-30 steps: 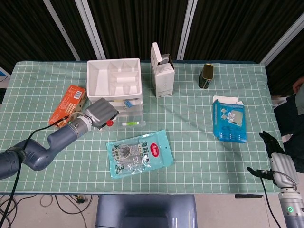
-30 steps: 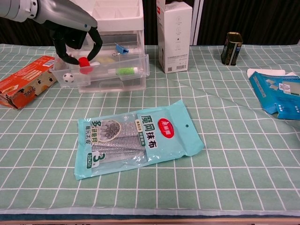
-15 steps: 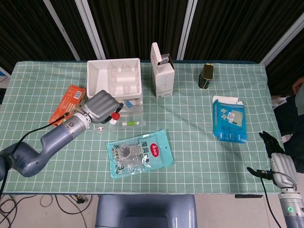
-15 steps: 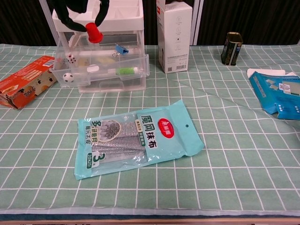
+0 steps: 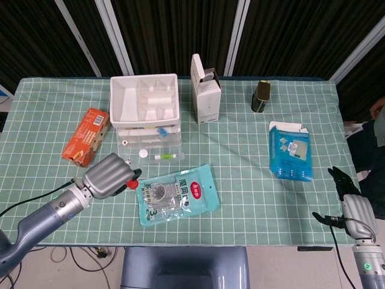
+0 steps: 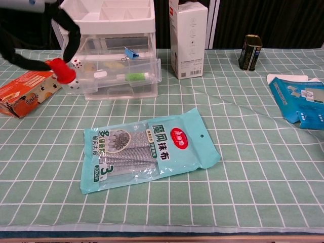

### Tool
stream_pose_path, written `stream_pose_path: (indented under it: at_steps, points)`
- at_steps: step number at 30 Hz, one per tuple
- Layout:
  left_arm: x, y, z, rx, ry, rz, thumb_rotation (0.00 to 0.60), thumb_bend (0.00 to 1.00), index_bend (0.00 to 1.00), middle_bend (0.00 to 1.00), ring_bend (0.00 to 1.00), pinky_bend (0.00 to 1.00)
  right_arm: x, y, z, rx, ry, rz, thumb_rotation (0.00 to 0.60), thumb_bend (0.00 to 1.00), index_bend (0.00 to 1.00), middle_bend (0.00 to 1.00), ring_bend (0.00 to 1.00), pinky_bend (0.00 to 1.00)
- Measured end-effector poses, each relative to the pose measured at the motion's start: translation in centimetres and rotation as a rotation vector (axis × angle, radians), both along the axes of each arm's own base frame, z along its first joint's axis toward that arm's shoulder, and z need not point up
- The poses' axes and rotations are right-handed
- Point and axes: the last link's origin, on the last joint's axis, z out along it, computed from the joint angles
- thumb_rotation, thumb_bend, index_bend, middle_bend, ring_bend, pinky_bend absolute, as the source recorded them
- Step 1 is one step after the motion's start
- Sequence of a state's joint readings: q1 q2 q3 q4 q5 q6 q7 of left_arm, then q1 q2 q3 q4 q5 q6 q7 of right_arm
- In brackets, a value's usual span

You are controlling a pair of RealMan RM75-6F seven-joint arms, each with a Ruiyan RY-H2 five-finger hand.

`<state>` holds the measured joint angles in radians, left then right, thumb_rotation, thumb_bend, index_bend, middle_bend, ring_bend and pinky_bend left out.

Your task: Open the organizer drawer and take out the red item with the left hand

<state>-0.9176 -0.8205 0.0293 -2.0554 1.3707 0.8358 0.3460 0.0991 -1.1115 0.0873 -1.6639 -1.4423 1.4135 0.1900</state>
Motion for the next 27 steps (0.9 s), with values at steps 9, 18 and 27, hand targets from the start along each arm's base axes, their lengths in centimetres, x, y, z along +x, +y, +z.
stream_pose_path:
  at_steps: [9, 18, 27]
  points:
    - [-4.8, -1.1, -2.9, -0.021, 0.063, 0.050, 0.600, 0.36, 0.55, 1.00, 1.00, 1.00, 0.0, 0.1, 0.0, 0.001, -0.001, 0.001, 0.600, 0.01, 0.00, 0.00, 0.00, 0.22]
    - [-8.5, -0.9, -6.8, -0.040, 0.127, 0.079, 0.600, 0.36, 0.55, 1.00, 1.00, 1.00, 0.0, 0.0, 0.0, 0.000, -0.001, -0.001, 0.600, 0.01, 0.00, 0.00, 0.00, 0.22]
    - [-11.2, -1.2, -9.1, -0.034, 0.171, 0.119, 0.600, 0.27, 0.54, 1.00, 1.00, 1.00, 0.0, 0.1, 0.0, 0.001, -0.001, 0.000, 0.600, 0.01, 0.00, 0.00, 0.00, 0.22]
